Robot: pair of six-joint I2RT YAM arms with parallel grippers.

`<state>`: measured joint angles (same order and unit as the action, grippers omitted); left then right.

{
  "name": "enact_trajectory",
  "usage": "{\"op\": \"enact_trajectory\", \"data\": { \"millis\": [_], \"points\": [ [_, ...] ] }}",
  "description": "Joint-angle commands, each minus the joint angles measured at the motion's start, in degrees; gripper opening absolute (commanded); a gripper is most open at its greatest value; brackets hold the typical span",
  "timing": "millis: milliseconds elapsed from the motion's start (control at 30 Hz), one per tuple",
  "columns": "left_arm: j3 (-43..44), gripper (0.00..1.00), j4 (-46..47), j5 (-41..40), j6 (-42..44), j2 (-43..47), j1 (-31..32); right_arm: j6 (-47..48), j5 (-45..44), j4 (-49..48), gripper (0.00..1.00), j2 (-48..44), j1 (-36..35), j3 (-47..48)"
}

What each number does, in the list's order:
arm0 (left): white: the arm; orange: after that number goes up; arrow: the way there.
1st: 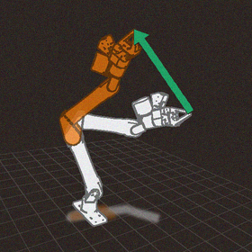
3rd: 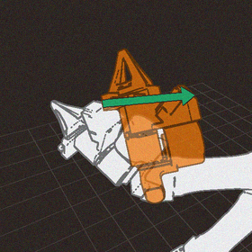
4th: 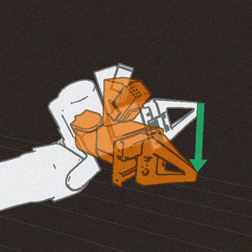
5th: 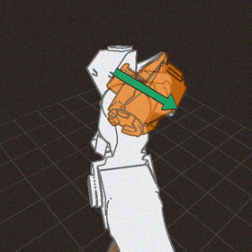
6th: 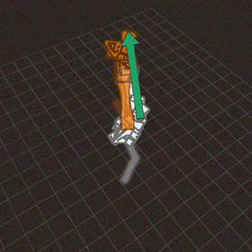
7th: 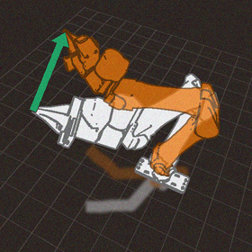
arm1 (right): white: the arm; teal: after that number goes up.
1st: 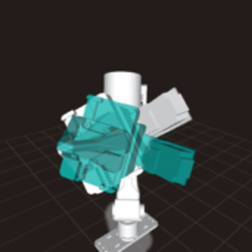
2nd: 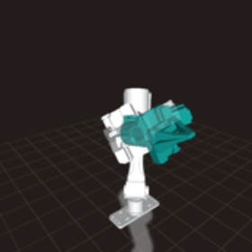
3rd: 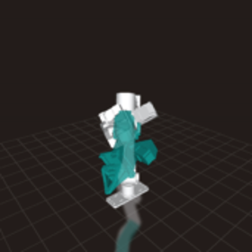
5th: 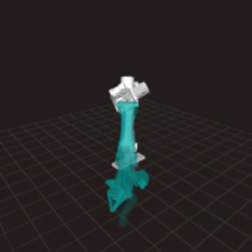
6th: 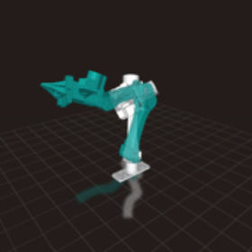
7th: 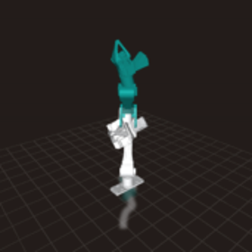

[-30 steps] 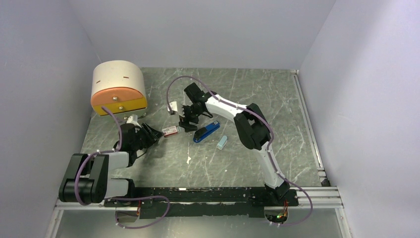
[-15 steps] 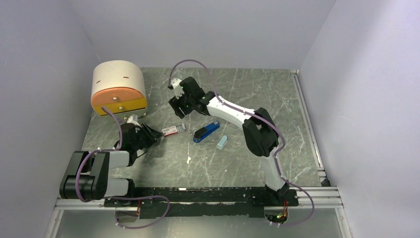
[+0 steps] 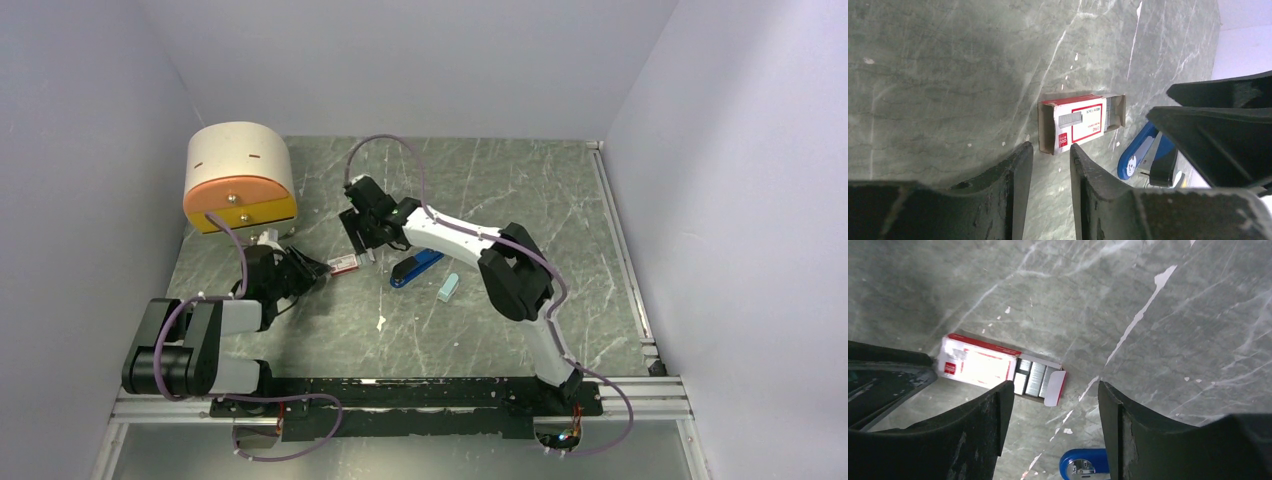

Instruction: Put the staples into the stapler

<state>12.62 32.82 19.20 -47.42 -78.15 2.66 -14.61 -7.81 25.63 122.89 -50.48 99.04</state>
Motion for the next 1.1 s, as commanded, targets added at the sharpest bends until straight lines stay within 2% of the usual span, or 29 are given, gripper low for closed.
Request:
{"op": "enact_trajectory", "data": {
  "millis": [0,233,433,667,900,1033,1067],
  "points": [
    [1.1,0.40,2.3,1.1,-0.5,-0.9,-0.5,-1.2,-0.4,3.8,0.65,3.1,-0.5,1.1],
    [1.2,0.38,4.7,2.9,-1.5,-2.9,-0.5,-1.7,-2.9,7.7,0.62,5.5,-1.1,3.9],
    [1.2,0.38,3.8,2.5,-1.1,-2.3,-0.5,-2.7,-4.9,7.3,0.40,4.7,-1.2,3.3],
    [1.2,0.38,4.5,2.6,-1.2,-2.8,-0.5,-3.1,-5.4,7.1,0.24,4.7,-1.1,3.6],
    [0.7,0.38,8.2,4.5,-3.1,-4.6,-0.5,-3.3,-2.9,6.6,0.01,6.0,-0.9,5.0],
    [0.5,0.37,9.4,5.2,-3.4,-5.9,-0.5,-3.7,-2.8,6.5,0.00,6.3,-0.9,5.1],
    [0.5,0.36,9.7,5.3,-3.4,-6.2,-0.5,-3.7,-2.8,6.3,0.03,6.3,-0.8,5.0]
  ]
}}
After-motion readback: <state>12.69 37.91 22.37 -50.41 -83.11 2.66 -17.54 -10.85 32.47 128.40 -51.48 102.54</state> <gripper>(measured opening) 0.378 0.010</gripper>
